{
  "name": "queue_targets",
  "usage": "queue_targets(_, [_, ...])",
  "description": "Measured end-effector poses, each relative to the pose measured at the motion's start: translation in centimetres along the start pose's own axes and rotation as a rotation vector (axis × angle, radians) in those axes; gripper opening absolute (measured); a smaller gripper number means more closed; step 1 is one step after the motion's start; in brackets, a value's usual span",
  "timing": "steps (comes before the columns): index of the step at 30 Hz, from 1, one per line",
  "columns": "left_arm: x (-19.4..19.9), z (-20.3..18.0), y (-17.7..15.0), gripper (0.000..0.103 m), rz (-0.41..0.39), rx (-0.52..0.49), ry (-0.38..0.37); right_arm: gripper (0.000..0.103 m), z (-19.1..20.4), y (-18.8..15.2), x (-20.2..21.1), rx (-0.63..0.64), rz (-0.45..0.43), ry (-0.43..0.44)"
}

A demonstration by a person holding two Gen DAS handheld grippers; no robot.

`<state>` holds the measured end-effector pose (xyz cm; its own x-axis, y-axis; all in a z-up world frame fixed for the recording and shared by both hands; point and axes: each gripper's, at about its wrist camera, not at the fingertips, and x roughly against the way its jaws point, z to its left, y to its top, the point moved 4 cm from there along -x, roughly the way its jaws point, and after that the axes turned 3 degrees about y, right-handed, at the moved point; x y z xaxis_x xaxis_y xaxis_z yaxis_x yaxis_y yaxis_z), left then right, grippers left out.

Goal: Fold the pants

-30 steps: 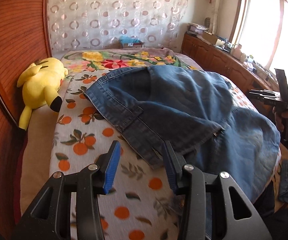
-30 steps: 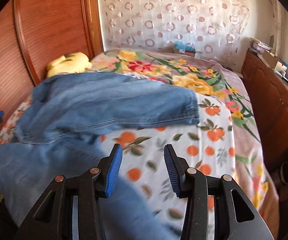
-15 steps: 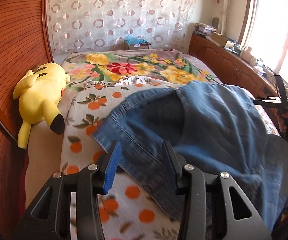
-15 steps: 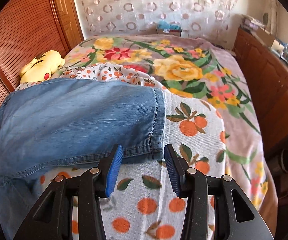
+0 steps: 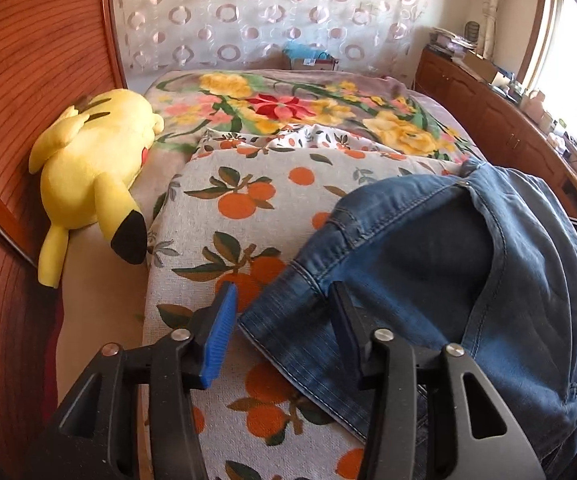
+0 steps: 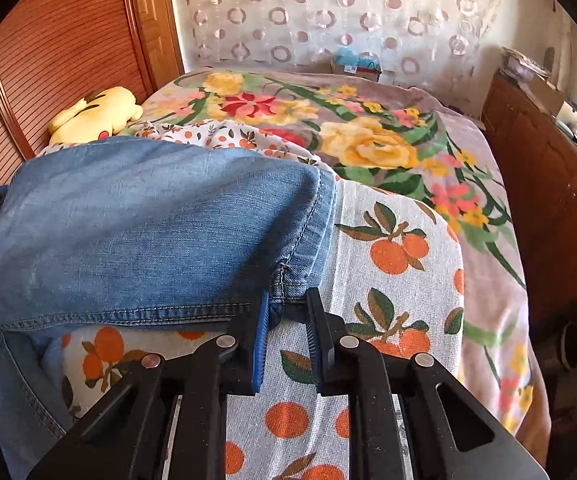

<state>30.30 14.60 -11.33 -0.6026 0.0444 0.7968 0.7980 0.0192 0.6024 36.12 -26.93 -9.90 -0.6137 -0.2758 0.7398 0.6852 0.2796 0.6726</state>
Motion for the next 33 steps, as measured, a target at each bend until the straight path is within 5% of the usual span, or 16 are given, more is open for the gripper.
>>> queue_targets(8, [-0.4,-0.2,-0.3,0.06,0.001,-0.013,0.006,0.018,-0.3,-0.3,0.0,-0.016,-0.004,0.015])
queue_targets(15, [0.2,-1.3,0.2,0.011,0.004,-0.046,-0.018,0.016,0.0,-0.2,1.8,-0.008,-0.075,-0.014])
queue_targets(28, [12.0,-11.6,12.5,0.006,-0.313,-0.197,-0.025,0.015,-2.8,-2.2,12.6,-0.039,-0.308,-0.171])
queue_targets(33, [10.9,-13.9,13.8,0.009,-0.301,-0.219,-0.073,0.016,-4.4,-6.4,12.0,-0.104,-0.22,-0.211])
